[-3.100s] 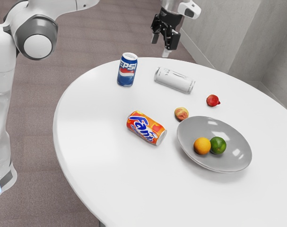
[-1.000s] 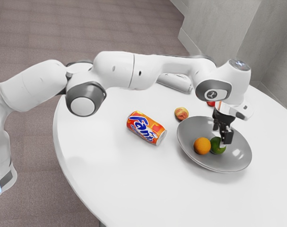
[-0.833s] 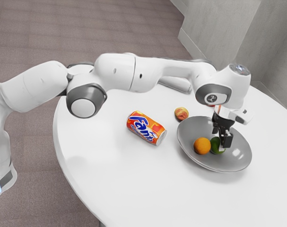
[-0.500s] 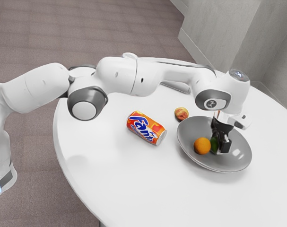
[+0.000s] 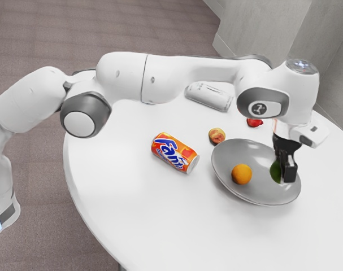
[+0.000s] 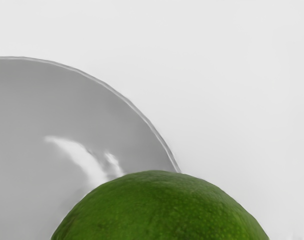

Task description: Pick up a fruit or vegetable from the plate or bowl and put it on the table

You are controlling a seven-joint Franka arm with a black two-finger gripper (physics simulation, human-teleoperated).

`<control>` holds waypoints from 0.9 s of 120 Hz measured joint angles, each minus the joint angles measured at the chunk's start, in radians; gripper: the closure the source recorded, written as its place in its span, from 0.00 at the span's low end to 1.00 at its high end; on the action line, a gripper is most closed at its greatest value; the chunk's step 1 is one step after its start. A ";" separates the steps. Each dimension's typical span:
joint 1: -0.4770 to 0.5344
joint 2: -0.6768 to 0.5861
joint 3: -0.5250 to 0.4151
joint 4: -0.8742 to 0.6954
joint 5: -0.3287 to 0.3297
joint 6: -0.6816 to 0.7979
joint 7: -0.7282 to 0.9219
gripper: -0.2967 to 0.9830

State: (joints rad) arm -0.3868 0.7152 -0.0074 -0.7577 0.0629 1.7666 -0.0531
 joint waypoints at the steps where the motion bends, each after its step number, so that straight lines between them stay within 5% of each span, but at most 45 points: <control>1: -0.008 -0.001 0.000 0.000 0.000 -0.001 0.000 0.52; 42: -0.095 0.000 0.002 -0.033 0.001 -0.009 -0.007 0.53; 59: -0.099 -0.003 0.005 -0.036 -0.006 -0.014 -0.008 0.34; 86: -0.091 -0.054 0.005 -0.090 -0.013 -0.019 -0.006 0.25; 108: 0.245 -0.410 -0.003 -0.392 -0.014 -0.085 -0.004 0.24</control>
State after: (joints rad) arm -0.1422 0.3055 -0.0101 -1.1501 0.0488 1.6817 -0.0572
